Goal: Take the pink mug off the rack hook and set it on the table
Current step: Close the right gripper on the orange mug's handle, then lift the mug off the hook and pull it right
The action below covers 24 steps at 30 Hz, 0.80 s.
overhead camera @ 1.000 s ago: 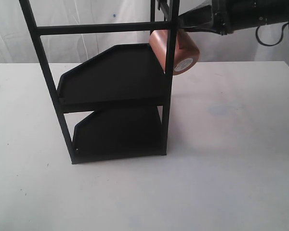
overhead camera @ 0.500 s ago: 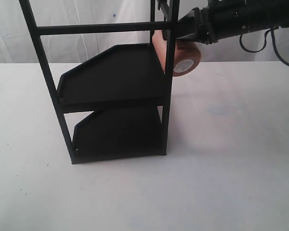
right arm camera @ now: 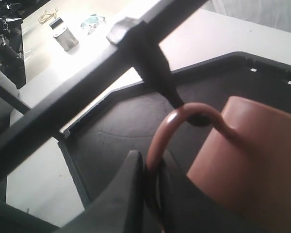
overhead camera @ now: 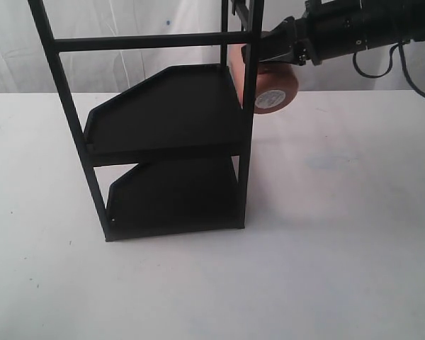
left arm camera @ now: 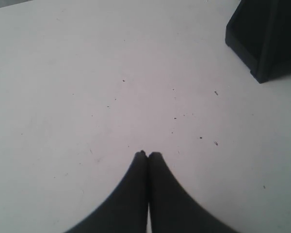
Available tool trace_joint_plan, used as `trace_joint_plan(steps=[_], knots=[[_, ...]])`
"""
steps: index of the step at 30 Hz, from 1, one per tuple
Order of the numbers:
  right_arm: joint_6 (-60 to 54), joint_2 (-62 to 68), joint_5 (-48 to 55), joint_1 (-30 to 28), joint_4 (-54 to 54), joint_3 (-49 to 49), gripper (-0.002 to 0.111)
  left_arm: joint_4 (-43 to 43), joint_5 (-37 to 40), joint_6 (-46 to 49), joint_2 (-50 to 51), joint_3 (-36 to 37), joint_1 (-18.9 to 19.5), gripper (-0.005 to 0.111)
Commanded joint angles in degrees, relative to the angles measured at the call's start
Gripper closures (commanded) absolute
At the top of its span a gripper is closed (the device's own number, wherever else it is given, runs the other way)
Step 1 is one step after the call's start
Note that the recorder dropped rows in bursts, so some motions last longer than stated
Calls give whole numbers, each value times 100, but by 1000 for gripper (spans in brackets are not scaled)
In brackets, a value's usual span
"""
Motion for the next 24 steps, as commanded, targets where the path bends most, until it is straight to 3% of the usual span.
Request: trace_joint_plan(steps=[1, 21, 24], knots=[[-152, -156, 49, -7, 27, -22, 108, 0, -11, -1, -28, 32, 0, 107], [-203, -704, 49, -7, -564, -12, 108, 0, -11, -1, -28, 32, 0, 107], [-78, -917, 31, -7, -1196, -12, 108, 0, -11, -1, -28, 32, 0, 107]])
